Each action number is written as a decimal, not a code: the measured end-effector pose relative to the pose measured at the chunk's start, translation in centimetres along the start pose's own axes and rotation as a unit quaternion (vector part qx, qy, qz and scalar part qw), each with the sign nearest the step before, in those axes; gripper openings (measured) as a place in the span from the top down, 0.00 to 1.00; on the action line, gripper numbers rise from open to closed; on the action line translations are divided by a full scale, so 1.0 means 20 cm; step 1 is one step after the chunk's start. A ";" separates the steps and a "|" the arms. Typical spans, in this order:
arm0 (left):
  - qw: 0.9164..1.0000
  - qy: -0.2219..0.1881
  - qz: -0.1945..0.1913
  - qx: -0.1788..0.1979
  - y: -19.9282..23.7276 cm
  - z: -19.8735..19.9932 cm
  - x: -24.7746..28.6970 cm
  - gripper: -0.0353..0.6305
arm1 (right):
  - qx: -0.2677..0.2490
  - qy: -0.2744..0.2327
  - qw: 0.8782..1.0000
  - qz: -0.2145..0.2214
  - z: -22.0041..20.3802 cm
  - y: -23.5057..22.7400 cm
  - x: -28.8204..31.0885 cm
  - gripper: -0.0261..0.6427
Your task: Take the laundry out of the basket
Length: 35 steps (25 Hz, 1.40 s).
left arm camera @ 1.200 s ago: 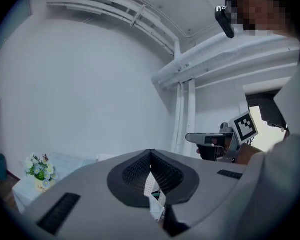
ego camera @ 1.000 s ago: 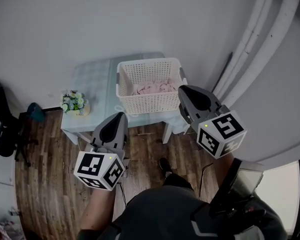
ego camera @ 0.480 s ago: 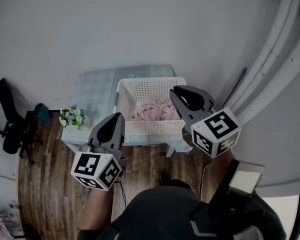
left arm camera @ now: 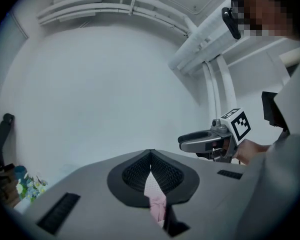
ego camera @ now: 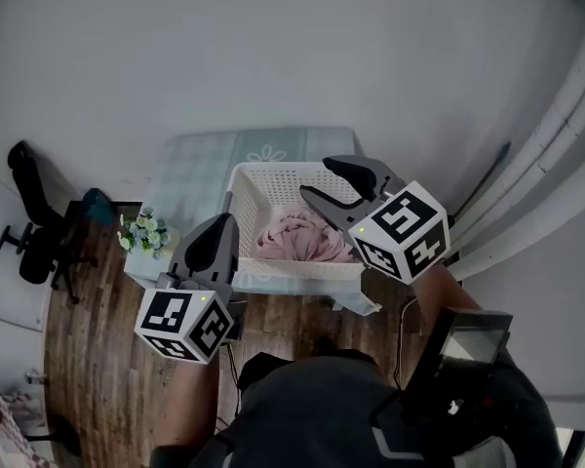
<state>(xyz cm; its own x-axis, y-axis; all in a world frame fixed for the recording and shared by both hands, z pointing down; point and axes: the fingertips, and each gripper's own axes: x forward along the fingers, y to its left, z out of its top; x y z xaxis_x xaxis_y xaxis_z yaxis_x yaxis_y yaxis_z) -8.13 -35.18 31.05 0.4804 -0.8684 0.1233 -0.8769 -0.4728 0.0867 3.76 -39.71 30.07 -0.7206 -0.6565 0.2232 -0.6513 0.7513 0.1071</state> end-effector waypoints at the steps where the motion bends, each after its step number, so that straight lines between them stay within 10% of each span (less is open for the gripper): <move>1: 1.000 0.005 0.005 -0.002 0.02 -0.01 0.02 0.93 | 0.001 0.011 1.000 0.011 -0.03 -0.01 0.04 0.64; 13: 0.998 0.054 0.028 -0.031 0.24 -0.23 0.19 0.93 | -0.008 0.194 0.972 0.132 -0.63 0.08 0.45 0.39; 30: 0.990 0.125 0.048 -0.046 0.44 -0.52 0.35 0.84 | -0.119 0.457 0.845 0.251 -1.59 0.22 0.68 0.26; 35: 0.990 0.128 0.036 -0.046 0.46 -0.52 0.40 0.84 | -0.115 0.487 0.825 0.261 -1.73 0.24 0.72 0.25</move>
<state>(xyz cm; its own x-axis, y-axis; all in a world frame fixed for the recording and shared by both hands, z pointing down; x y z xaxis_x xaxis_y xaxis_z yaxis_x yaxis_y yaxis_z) -12.24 -44.89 43.21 0.4146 -0.8279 0.3778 -0.9099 -0.3845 0.1559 -1.55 -43.23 67.40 -0.2819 0.0435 0.9585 -0.1683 0.9812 -0.0941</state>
